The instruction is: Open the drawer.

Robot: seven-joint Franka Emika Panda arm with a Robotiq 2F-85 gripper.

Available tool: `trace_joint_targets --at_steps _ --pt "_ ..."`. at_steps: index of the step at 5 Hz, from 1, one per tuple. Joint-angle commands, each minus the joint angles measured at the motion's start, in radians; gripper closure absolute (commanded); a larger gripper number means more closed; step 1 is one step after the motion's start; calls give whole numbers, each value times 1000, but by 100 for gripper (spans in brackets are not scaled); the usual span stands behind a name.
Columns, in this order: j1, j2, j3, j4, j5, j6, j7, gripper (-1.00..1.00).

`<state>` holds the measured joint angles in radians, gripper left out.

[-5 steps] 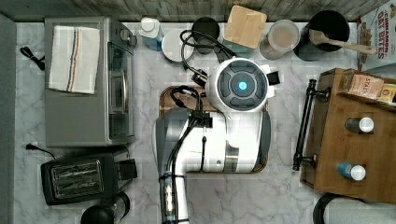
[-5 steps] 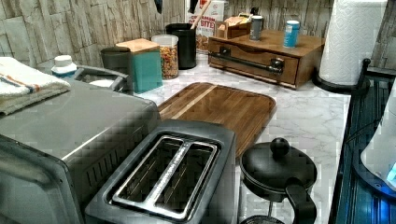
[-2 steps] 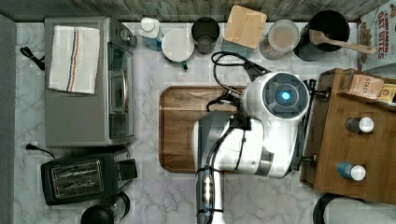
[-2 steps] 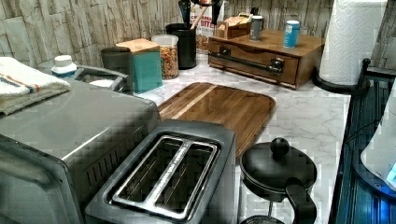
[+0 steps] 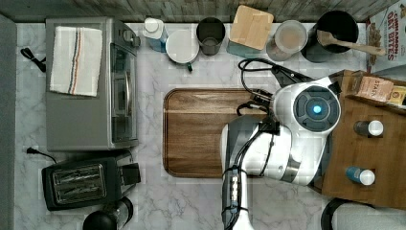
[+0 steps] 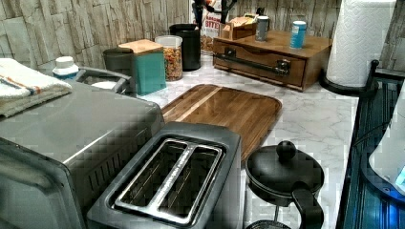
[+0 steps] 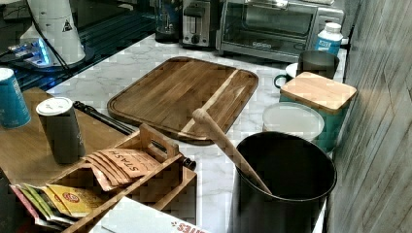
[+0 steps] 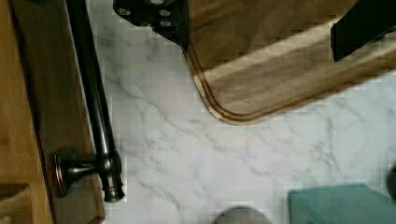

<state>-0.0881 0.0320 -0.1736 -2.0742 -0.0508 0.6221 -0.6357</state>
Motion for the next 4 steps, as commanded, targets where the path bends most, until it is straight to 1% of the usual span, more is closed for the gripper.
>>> trace_joint_targets --at_steps 1,2,3,4 --pt "-66 42 -71 35 -58 90 -208 -100" --pt "-89 23 -81 18 -64 114 -224 -100" --pt "-91 46 -103 25 -59 134 -256 -100" --pt "-75 64 -131 10 -84 156 -233 -100"
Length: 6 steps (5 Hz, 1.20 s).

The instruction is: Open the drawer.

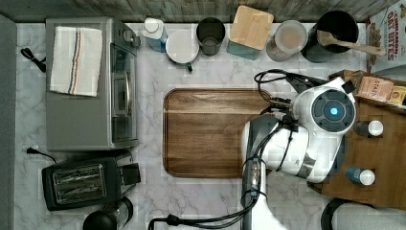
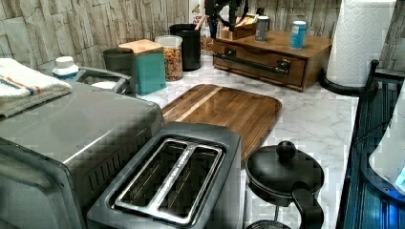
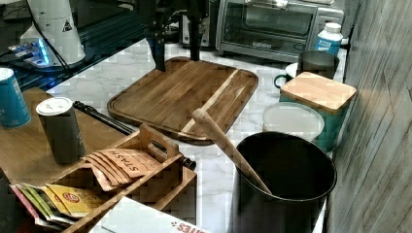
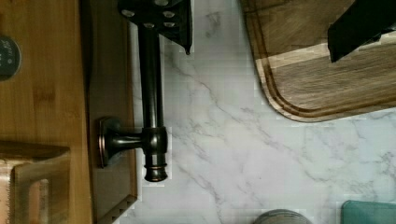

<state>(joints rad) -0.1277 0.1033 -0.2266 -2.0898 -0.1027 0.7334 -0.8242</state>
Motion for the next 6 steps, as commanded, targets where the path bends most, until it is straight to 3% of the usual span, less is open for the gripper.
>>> trace_joint_targets --at_steps 1,4,5,6 --pt "-32 -22 -76 -41 -71 114 56 -100" --pt "-22 16 -104 -34 -171 76 115 -100" --pt "-23 44 -106 4 -158 -7 136 -100" --pt "-42 33 -109 -70 -150 95 123 -100"
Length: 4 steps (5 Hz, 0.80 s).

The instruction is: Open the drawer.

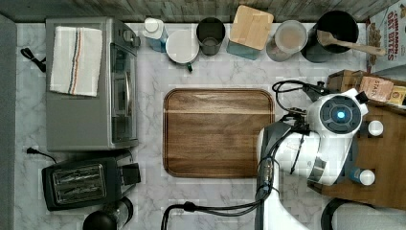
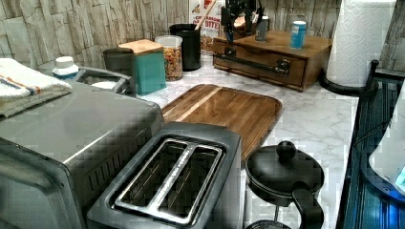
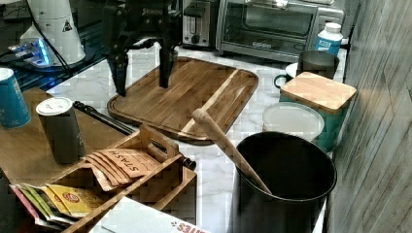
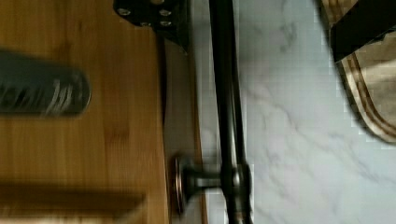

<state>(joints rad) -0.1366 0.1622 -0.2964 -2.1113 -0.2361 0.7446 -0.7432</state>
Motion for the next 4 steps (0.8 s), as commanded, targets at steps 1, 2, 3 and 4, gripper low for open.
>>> trace_joint_targets --at_steps 1,2,3,4 --pt "-40 -26 -39 -119 -13 207 65 -100" --pt "-47 -9 -36 -124 -11 222 58 -100" --pt "-63 36 -25 -113 7 254 22 -100" --pt "-78 77 -17 -109 31 298 -15 -100"
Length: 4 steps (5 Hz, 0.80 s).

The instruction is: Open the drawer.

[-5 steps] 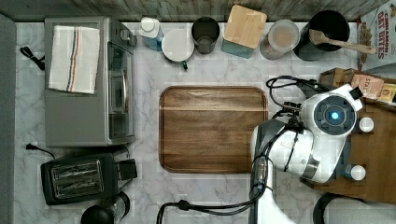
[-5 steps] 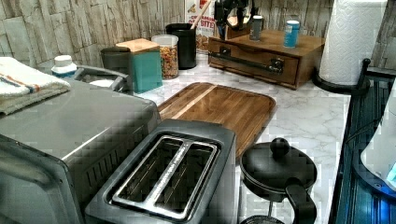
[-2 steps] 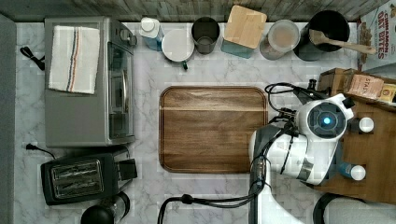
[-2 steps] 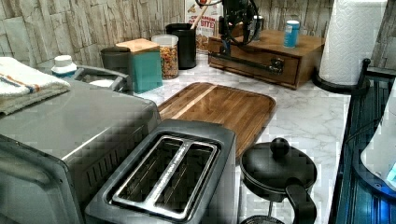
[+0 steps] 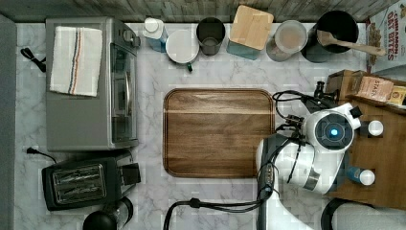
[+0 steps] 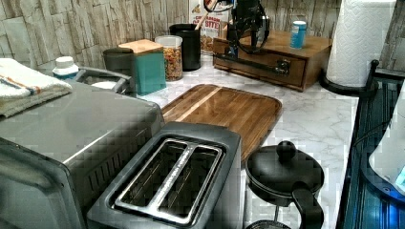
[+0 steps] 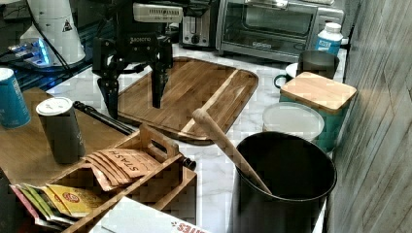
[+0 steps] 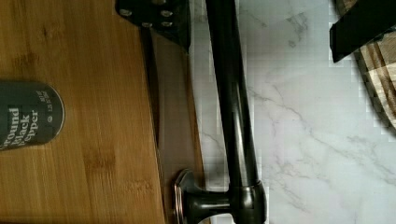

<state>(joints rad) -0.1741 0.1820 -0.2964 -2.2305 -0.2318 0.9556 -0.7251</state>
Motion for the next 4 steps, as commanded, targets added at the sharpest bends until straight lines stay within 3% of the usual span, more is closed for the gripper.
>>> trace_joint_targets --at_steps 1,4 --pt "-46 96 1 8 65 134 -47 -100" --pt "-69 143 62 8 120 165 -45 -100"
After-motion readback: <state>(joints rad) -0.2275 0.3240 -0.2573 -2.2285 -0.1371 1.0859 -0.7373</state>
